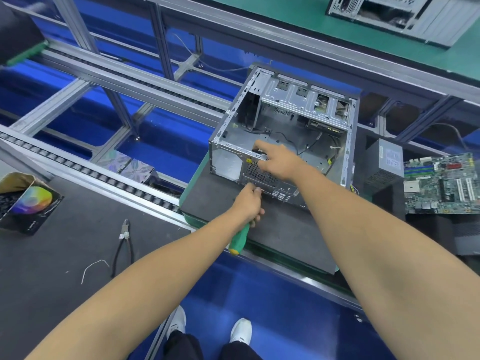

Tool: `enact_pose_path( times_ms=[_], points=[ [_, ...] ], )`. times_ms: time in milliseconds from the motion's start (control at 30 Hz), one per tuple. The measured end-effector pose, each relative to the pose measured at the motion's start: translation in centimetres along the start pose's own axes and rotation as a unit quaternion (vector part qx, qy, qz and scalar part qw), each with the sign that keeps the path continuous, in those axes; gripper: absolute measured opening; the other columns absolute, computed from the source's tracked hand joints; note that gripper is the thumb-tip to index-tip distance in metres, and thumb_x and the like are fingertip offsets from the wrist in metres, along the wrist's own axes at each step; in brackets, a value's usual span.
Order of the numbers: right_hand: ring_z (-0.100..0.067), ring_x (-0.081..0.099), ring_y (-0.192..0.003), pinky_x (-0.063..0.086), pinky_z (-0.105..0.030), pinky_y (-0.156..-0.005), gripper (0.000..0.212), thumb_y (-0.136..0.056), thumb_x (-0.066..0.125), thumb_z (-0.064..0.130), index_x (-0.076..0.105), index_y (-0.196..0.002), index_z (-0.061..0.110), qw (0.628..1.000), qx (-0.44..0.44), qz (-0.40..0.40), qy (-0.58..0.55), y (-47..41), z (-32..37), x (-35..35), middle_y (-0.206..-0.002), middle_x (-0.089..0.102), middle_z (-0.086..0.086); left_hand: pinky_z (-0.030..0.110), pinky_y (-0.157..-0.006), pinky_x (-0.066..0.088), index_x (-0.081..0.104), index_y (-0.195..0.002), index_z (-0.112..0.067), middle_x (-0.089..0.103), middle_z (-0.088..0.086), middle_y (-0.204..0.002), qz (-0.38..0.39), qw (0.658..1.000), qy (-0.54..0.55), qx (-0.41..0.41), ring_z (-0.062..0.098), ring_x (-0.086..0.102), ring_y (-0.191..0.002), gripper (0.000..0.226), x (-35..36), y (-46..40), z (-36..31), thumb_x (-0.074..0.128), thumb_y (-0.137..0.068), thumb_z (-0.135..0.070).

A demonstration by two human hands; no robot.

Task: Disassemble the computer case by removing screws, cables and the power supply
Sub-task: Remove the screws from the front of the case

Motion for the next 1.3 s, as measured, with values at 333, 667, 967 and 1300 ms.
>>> enact_pose_path(
  times_ms=[333,667,967,1300],
  points=[
    [-0.020,0.047,-0.062,0.037,-0.033,-0.057,0.030,-0.088,0.054,0.021,0.045,-0.115,0.032,1.000,-0.020,0.001,0.003,0.1,-0.4,0.0,-0.069,0.054,-0.008,0.034,-0.049,0.059,0.044,-0.110,-0.007,0.047,0.017,-0.099,0.105,0.974,0.192,-0.065,0.023,0.061,-0.070,0.012,1.1,0.7,-0.9,0.044,-0.105,0.004],
    [-0.020,0.055,-0.068,0.040,-0.029,-0.064,0.046,-0.087,0.063,0.017,0.051,-0.130,0.026,0.999,-0.017,0.046,-0.011,-0.4,-0.3,-1.0,-0.090,0.065,-0.009,0.022,-0.042,0.036,0.049,-0.123,-0.026,0.062,0.007,-0.062,0.042,0.989,0.137,0.025,0.016,0.042,-0.041,0.015,2.9,1.0,2.1,0.047,-0.108,-0.024],
    [-0.002,0.041,-0.043,0.030,-0.017,-0.042,0.078,-0.088,0.054,0.010,0.029,-0.150,0.050,0.995,-0.050,0.074,0.034,1.3,-2.8,-1.4,-0.058,0.037,-0.001,0.022,-0.041,0.035,0.043,-0.143,-0.034,0.054,0.008,-0.057,0.051,0.993,0.091,0.062,0.014,0.038,-0.040,0.034,2.5,0.4,2.2,0.044,-0.110,-0.025],
    [-0.015,0.043,-0.056,0.030,-0.030,-0.052,0.084,-0.077,0.050,0.010,0.032,-0.143,0.058,0.998,-0.036,0.053,0.029,1.6,-2.6,-1.2,-0.061,0.042,-0.001,0.022,-0.040,0.034,0.045,-0.139,-0.033,0.052,0.006,-0.054,0.052,0.994,0.068,0.062,0.014,0.037,-0.040,0.030,2.3,-0.2,2.2,0.043,-0.109,-0.025]
  ],
)
Point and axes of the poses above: each hand's wrist, its own y-axis away from the middle knuckle, its own x-axis out of the palm, z = x × y, the point moved 1 cm from there along -y, towards the middle knuckle
